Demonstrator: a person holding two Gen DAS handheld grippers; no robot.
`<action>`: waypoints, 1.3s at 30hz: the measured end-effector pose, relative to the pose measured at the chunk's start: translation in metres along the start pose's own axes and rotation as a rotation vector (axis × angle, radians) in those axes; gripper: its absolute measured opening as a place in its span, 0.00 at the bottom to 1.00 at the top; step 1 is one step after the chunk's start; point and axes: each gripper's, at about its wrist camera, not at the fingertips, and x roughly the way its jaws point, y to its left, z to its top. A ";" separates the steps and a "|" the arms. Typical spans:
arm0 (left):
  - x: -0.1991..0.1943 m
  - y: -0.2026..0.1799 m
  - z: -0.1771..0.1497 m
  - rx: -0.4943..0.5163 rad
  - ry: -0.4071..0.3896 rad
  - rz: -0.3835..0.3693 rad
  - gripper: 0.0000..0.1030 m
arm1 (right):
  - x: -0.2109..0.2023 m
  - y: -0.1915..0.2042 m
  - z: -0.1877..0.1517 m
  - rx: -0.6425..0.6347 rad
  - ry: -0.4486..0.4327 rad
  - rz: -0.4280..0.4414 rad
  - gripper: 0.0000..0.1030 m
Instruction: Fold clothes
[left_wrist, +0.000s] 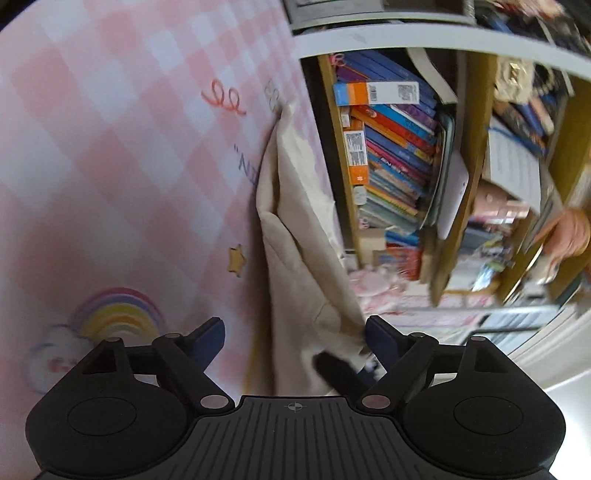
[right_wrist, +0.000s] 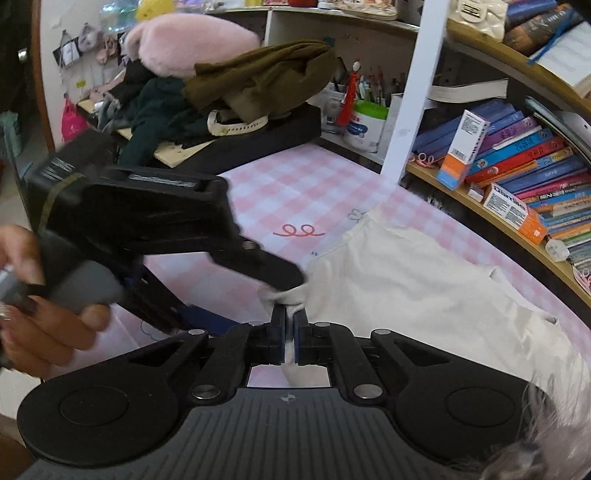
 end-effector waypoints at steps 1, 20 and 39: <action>0.003 0.001 -0.001 -0.014 0.006 -0.016 0.83 | 0.001 0.001 -0.001 0.000 0.009 0.010 0.04; 0.009 0.001 -0.010 0.009 -0.022 0.016 0.80 | -0.033 -0.052 -0.039 0.213 0.021 -0.042 0.66; 0.032 -0.092 -0.056 0.632 -0.056 0.299 0.09 | 0.062 -0.146 0.072 0.337 0.267 -0.084 0.90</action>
